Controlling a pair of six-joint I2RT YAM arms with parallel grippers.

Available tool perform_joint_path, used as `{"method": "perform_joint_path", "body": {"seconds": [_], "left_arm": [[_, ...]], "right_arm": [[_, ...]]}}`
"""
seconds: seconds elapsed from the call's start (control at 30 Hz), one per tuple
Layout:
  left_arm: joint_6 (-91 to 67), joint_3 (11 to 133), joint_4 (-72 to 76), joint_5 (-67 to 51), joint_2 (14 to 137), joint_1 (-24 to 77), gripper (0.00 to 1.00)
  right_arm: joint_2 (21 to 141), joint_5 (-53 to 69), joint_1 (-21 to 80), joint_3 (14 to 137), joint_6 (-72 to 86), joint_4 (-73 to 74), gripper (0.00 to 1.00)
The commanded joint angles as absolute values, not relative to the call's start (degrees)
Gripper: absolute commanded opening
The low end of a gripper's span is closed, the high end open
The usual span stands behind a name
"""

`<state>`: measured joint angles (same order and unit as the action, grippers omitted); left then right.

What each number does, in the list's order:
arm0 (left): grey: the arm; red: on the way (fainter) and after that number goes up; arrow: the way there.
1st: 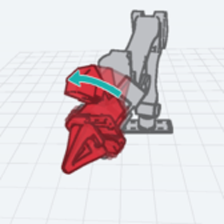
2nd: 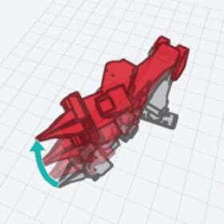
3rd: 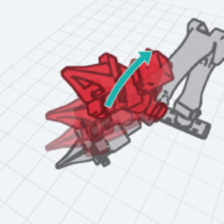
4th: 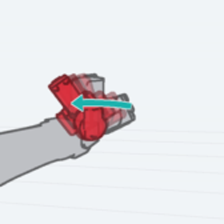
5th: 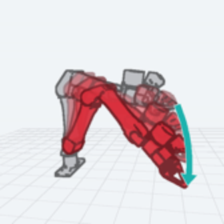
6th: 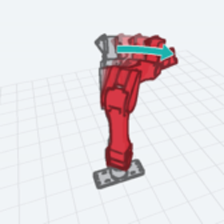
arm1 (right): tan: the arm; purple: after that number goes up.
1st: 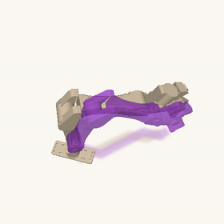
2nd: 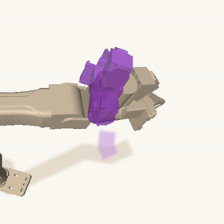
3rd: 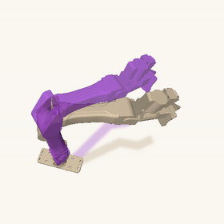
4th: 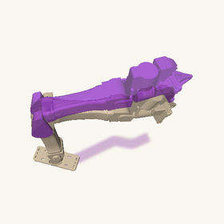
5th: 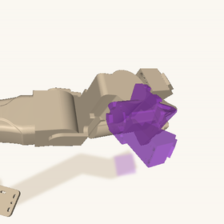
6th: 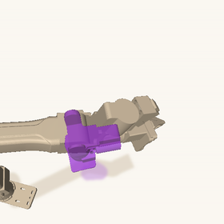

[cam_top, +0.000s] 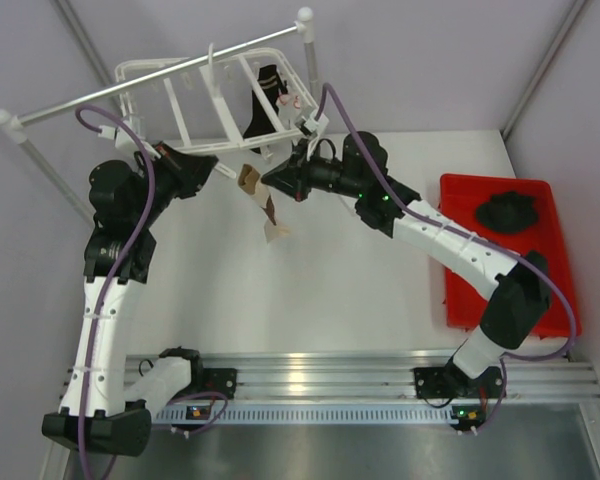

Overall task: Clip the socks to the hanger
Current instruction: Clamp the sock onto the hanger.

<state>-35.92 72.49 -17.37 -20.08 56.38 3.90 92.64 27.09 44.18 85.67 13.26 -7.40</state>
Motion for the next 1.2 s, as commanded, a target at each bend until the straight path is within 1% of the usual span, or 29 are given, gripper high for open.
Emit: {"method": "perform_joint_path", "body": {"seconds": [0.0, 0.27, 1.17], "left_arm": [[-36.1, 71.9, -15.8, -21.9, 55.5, 4.2, 0.0], [-36.1, 72.0, -15.6, -22.1, 55.7, 4.2, 0.0], [-35.7, 70.9, -15.8, -22.6, 55.5, 4.3, 0.0]], "right_arm": [[93.8, 27.2, 45.4, 89.0, 13.4, -10.2, 0.0], [94.2, 26.5, 45.5, 88.1, 10.5, -9.1, 0.0], [95.9, 27.8, 46.7, 94.8, 12.0, -9.3, 0.0]]}}
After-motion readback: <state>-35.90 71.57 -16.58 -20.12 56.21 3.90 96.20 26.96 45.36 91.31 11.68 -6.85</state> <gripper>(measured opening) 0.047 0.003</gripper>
